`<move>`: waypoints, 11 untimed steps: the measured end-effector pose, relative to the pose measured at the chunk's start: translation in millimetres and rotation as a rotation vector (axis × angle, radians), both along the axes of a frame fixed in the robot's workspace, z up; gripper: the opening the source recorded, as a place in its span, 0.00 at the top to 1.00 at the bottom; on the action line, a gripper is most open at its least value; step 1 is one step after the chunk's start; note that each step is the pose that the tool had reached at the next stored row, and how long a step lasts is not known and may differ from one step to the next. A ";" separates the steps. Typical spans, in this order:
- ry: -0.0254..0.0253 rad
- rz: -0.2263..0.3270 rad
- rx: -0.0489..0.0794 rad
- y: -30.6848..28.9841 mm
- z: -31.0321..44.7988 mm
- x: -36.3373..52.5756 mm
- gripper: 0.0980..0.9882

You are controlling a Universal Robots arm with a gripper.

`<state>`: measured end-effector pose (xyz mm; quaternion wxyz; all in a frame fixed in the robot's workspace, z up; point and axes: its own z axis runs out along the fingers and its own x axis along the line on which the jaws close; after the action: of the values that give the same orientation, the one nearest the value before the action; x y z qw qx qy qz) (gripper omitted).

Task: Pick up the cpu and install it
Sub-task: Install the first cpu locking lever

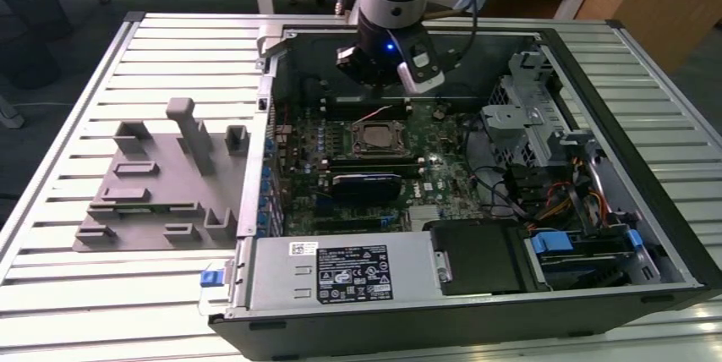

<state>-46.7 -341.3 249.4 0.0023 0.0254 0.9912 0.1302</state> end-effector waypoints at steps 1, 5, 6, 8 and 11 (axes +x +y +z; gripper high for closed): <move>0.0003 0.000 0.000 0.0 0.1 2.1 0.99; 0.0002 0.000 0.000 0.0 0.0 3.0 0.99; 0.0002 0.000 0.000 0.0 0.0 3.0 0.99; 0.0002 0.000 -0.001 0.0 0.0 3.1 0.99; -0.0007 -0.006 -0.007 -0.1 -0.6 3.1 0.99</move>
<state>-43.6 -341.4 248.8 0.0031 0.0283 0.9915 0.1269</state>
